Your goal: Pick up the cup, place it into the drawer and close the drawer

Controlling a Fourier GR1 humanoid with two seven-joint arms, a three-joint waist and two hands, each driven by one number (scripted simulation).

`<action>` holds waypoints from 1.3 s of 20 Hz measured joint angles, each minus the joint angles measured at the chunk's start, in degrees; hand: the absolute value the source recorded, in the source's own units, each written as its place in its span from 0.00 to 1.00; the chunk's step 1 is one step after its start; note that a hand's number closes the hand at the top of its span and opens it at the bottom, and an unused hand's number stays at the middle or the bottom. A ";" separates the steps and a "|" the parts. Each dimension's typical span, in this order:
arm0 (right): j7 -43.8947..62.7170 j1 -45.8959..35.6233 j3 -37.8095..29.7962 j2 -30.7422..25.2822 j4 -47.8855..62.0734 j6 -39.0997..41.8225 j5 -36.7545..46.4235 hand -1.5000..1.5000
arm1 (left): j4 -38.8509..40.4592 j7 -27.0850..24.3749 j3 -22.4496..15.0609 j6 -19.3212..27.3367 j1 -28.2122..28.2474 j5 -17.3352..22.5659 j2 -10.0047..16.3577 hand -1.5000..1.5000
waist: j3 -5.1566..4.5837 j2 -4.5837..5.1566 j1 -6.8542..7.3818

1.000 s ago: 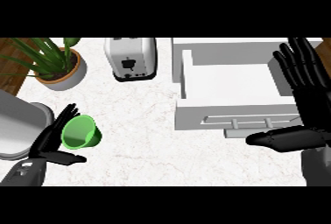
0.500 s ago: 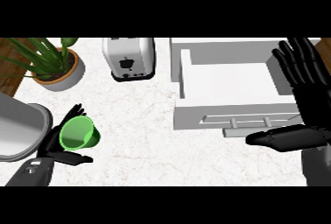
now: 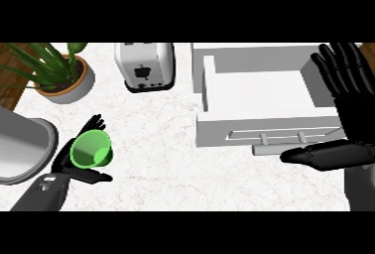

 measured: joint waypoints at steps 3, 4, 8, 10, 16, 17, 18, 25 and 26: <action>0.00 0.39 0.52 0.40 -0.29 -0.27 0.50 0.00 | -0.06 0.66 -0.34 -2.11 -0.15 0.28 -0.67 1.00 | -0.03 0.02 -0.02; -0.10 -0.25 0.31 0.33 0.26 -0.39 0.54 0.00 | -0.24 1.08 -0.37 -3.08 -0.60 0.54 -0.95 1.00 | -0.03 0.08 0.11; 0.45 -0.48 -0.45 -0.67 0.79 0.10 0.25 0.00 | -2.52 -1.31 -0.67 -1.67 -0.53 0.55 -2.06 1.00 | -0.04 0.04 0.20; -0.06 0.50 -1.01 -1.06 0.53 0.73 -0.29 0.00 | -3.56 -3.56 -0.31 1.36 -0.01 0.54 -2.70 1.00 | -0.01 -0.03 0.14; -0.39 -0.15 -1.72 -1.23 1.41 0.67 -0.59 0.00 | -5.07 -7.17 4.04 11.88 0.25 3.10 -4.99 1.00 | 0.08 -0.17 0.80; -0.35 -0.23 -1.88 -1.23 1.60 0.66 -0.78 0.00 | -5.28 -7.45 5.45 14.63 0.31 4.15 -6.03 1.00 | 0.10 -0.19 0.94; -0.39 -0.14 -1.99 -1.27 1.86 0.65 -0.74 0.00 | -5.46 -7.71 7.03 17.18 0.38 5.37 -6.92 1.00 | 0.11 -0.22 1.08; -1.39 2.33 -1.50 -0.82 0.53 0.92 -0.16 0.00 | -8.14 -8.90 11.21 17.98 -2.20 10.18 -10.07 1.00 | 0.24 -0.62 1.33; -0.63 1.98 -1.41 -0.93 0.28 0.80 -0.16 0.00 | -8.64 -8.74 10.86 17.76 -2.90 10.15 -10.68 1.00 | 0.26 -0.67 1.41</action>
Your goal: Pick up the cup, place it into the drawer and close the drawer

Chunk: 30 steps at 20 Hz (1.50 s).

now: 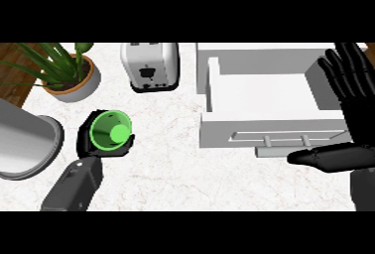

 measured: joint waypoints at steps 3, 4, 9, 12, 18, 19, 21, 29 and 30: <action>0.92 -0.66 -0.39 -0.53 0.25 0.06 -0.22 0.00 | -2.46 1.47 -1.49 -0.86 -2.47 -0.34 -0.71 1.00 | 0.05 -0.19 0.40; 0.81 -0.73 -0.61 -0.77 0.31 0.23 -0.29 0.00 | -3.60 2.27 -1.99 -0.92 -3.50 -0.34 -1.35 1.00 | 0.08 -0.26 0.54; 1.34 -0.03 -1.19 -0.99 -0.30 -0.17 -0.03 0.00 | -11.98 8.54 -5.07 -0.70 -7.60 -0.40 -4.02 1.00 | 0.17 -0.65 1.27; 1.35 0.29 -0.82 -0.40 -0.39 -0.89 0.76 0.00 | -17.32 14.72 -7.19 0.29 -10.51 -0.25 -5.51 1.00 | 0.18 -0.76 1.48; -0.86 -0.29 -1.82 -0.78 2.34 -0.38 0.79 0.00 | -24.59 28.96 -11.96 6.36 -19.33 1.73 -7.29 1.00 | 0.19 -0.68 1.17; -1.36 0.18 -1.67 -0.52 2.26 -0.37 0.95 0.00 | -25.10 30.71 -12.93 7.82 -20.80 2.06 -7.41 1.00 | 0.18 -0.63 0.99; -1.13 0.20 -1.73 -0.81 1.58 -0.22 0.93 0.00 | -25.71 34.32 -13.85 10.10 -24.15 2.21 -7.46 1.00 | 0.18 -0.54 0.71; -1.52 -0.92 -1.03 -0.38 2.20 -0.25 1.28 0.00 | -16.53 44.64 -19.40 20.91 -38.42 5.34 -7.82 1.00 | 0.18 -0.01 -1.03; -1.72 -1.24 -1.45 -0.75 2.61 0.22 0.74 0.00 | -14.49 45.38 -19.80 21.96 -39.94 5.77 -7.83 1.00 | 0.19 0.13 -1.41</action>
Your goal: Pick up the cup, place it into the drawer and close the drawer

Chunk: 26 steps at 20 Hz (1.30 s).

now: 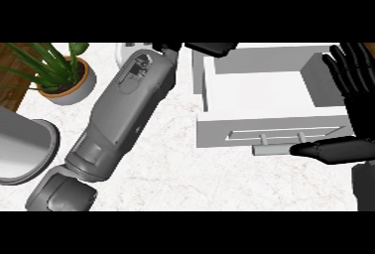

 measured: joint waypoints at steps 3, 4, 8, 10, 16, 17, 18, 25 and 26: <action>0.84 -1.35 -0.05 -0.34 0.12 0.40 -0.84 0.00 | 5.38 1.38 -3.10 2.89 -3.23 1.81 -0.03 1.00 | 0.02 0.26 -1.11; 0.84 -1.77 0.13 -0.28 0.34 0.39 -0.76 0.00 | 7.27 1.17 -3.84 3.47 -3.78 2.13 -0.04 1.00 | 0.02 0.40 -1.43; 0.19 -2.92 0.95 0.17 1.23 0.69 -0.70 0.00 | 12.64 2.35 -7.89 4.13 -5.60 4.45 -0.05 1.00 | 0.05 0.85 -3.13; -0.63 -2.48 1.40 0.50 1.26 0.99 -0.55 0.00 | 14.86 3.23 -10.00 2.88 -5.74 4.96 -0.05 1.00 | 0.06 1.05 -3.91; -1.49 -3.83 2.99 1.21 1.62 1.67 -0.42 0.00 | 18.77 4.50 -15.22 -0.02 -5.12 6.29 -0.06 0.00 | 0.08 1.87 -6.71; -1.62 -4.27 3.07 1.16 1.87 1.86 -0.48 0.00 | 18.95 4.63 -16.04 -0.03 -4.94 6.57 -0.06 0.00 | 0.10 1.96 -7.11; -1.90 -4.21 3.36 1.26 1.88 2.15 -0.55 0.00 | 19.09 4.41 -16.78 -0.06 -4.46 6.82 -0.05 0.00 | 0.10 2.07 -7.65; -1.46 -6.12 6.15 1.90 2.68 7.03 -5.14 1.00 | 16.43 0.44 -16.93 -0.69 -1.81 13.06 -0.05 0.00 | 0.03 2.54 -9.35; -1.41 -6.64 6.89 1.92 2.87 8.20 -5.93 1.00 | 15.90 -0.30 -16.71 -1.21 -1.79 14.09 -0.05 0.00 | 0.01 2.63 -9.39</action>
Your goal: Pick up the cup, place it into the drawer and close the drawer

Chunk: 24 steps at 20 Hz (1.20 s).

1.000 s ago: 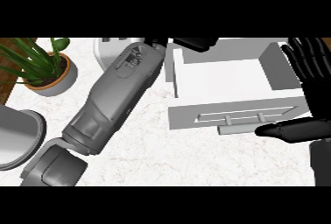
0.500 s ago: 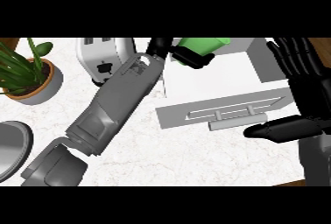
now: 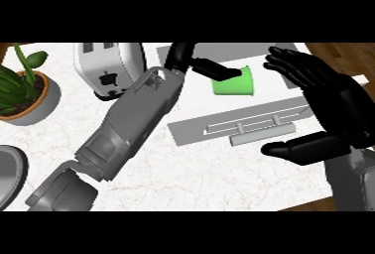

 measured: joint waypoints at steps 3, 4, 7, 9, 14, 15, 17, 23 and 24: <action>0.54 -0.22 3.03 0.02 -0.03 4.46 -2.90 1.00 | -1.80 -2.87 0.93 -0.98 0.36 3.33 0.00 0.00 | -0.04 -0.12 0.09; 1.03 -0.03 3.96 -0.34 0.12 6.13 -3.88 1.00 | -2.30 -3.69 1.19 -1.01 0.32 4.39 -0.01 0.00 | -0.05 -0.24 0.26; 2.98 0.75 6.83 -2.96 0.46 11.14 -4.67 1.00 | -3.23 -6.34 2.07 0.20 0.03 7.21 0.00 0.00 | -0.07 -0.55 0.85; 4.65 0.96 8.91 -5.39 0.37 14.01 -3.38 1.00 | -3.39 -7.64 2.37 1.11 0.03 8.65 0.00 0.00 | -0.09 -0.87 1.79; 5.71 3.57 11.21 -10.74 -0.03 17.29 3.77 0.00 | -2.92 -9.81 2.26 2.97 0.30 11.44 0.00 0.00 | -0.03 -1.60 4.46; 5.38 3.80 11.91 -11.31 -0.54 16.95 6.66 0.00 | -2.70 -10.18 2.40 3.08 0.36 11.73 -0.01 0.00 | -0.02 -1.70 5.11; 4.81 4.89 13.91 -11.60 -1.20 15.29 12.83 0.00 | -2.42 -11.03 2.67 2.85 0.78 12.35 0.01 0.00 | -0.03 -1.91 6.36; 0.00 6.23 18.93 -9.64 8.23 8.21 28.14 0.00 | -3.56 -13.79 3.68 0.46 3.90 13.71 0.16 0.00 | -0.02 -2.35 10.50; -1.02 6.02 19.92 -9.03 10.78 7.04 30.24 0.00 | -3.66 -14.20 3.85 -0.27 4.63 13.70 0.46 0.00 | -0.02 -2.36 10.99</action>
